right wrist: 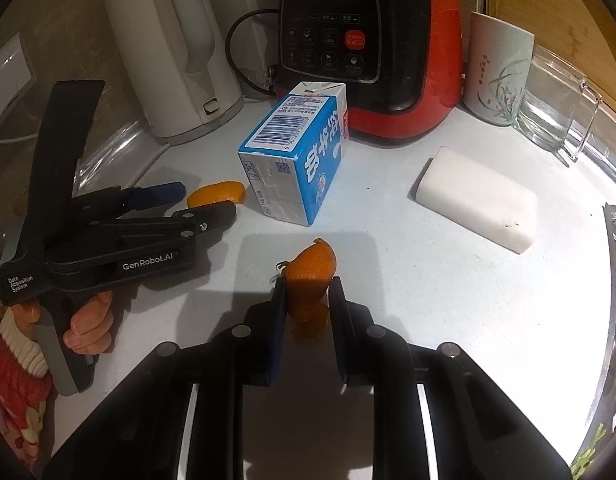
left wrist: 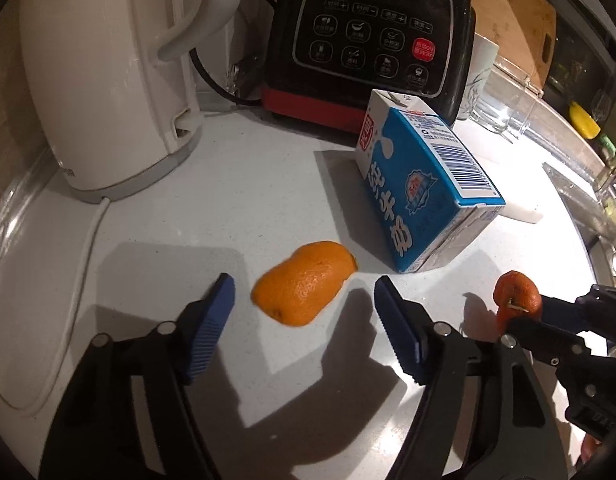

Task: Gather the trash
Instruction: 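Grasp an orange peel with the right tool while the left tool grasps another orange peel, then carry both orange peels over the basket and release them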

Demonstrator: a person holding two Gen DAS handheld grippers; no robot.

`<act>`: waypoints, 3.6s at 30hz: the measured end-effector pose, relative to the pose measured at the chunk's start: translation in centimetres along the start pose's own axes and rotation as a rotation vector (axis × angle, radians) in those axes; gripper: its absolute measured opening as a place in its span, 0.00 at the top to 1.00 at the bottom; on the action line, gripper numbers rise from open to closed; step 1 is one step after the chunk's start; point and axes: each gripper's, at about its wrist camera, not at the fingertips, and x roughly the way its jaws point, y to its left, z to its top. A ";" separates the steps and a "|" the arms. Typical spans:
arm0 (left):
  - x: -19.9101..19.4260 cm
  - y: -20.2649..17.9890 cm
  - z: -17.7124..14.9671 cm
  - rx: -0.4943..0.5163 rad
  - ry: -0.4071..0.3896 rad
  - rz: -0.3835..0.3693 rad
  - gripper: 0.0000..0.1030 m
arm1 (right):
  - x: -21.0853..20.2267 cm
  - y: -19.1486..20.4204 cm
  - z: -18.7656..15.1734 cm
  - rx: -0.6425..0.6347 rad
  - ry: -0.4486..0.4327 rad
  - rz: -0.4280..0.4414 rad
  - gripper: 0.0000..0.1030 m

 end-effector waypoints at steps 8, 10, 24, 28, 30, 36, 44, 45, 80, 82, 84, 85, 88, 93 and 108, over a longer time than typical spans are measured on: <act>0.1 -0.9 -0.1 0.034 -0.004 0.044 0.80 | 0.0 0.0 0.1 0.005 0.001 0.013 0.79; 0.1 -1.1 -0.2 0.048 -0.005 0.047 0.87 | -0.1 0.0 0.1 0.005 -0.001 0.013 0.79; -0.5 -2.8 -0.8 0.106 -0.019 0.087 0.91 | -1.0 -0.4 -0.2 0.019 0.008 0.006 0.79; -0.6 -3.1 -0.9 0.101 -0.006 0.080 0.91 | -1.3 -0.3 -0.2 0.020 0.010 0.007 0.79; -0.8 -3.1 -1.0 0.095 -0.001 0.082 0.91 | -1.6 -0.2 -0.3 0.018 0.009 0.009 0.79; -3.1 -3.9 -1.8 0.083 -0.009 0.083 0.91 | -3.4 0.4 -0.6 0.013 -0.010 0.025 0.79; -9.9 -7.0 -4.7 -0.002 -0.039 0.101 0.91 | -8.8 1.0 -4.0 -0.061 -0.030 0.056 0.79; -10.8 -7.7 -5.2 -0.013 -0.042 0.107 0.91 | -9.7 0.9 -4.7 -0.069 -0.031 0.060 0.79; -26.6 -29.5 -31.6 -0.203 0.053 0.081 0.91 | -27.6 -4.3 -36.1 -0.167 0.098 0.159 0.79; -26.6 -29.8 -32.4 -0.202 0.067 0.075 0.91 | -26.7 -4.4 -37.2 -0.162 0.129 0.159 0.79; -26.6 -30.0 -33.0 -0.203 0.073 0.072 0.91 | -25.7 -4.4 -38.4 -0.167 0.154 0.154 0.79; -26.7 -30.1 -33.3 -0.203 0.074 0.072 0.91 | -25.2 -4.4 -38.9 -0.165 0.165 0.154 0.79; -26.7 -30.4 -34.0 -0.203 0.085 0.075 0.91 | -23.5 -4.7 -40.1 -0.144 0.200 0.168 0.74; -26.5 -30.7 -34.7 -0.200 0.099 0.073 0.91 | -21.5 -4.9 -41.8 -0.129 0.260 0.153 0.38; -22.1 -32.3 -36.9 -0.151 0.192 0.015 0.91 | -25.6 -7.9 -40.1 -0.104 0.156 0.032 0.25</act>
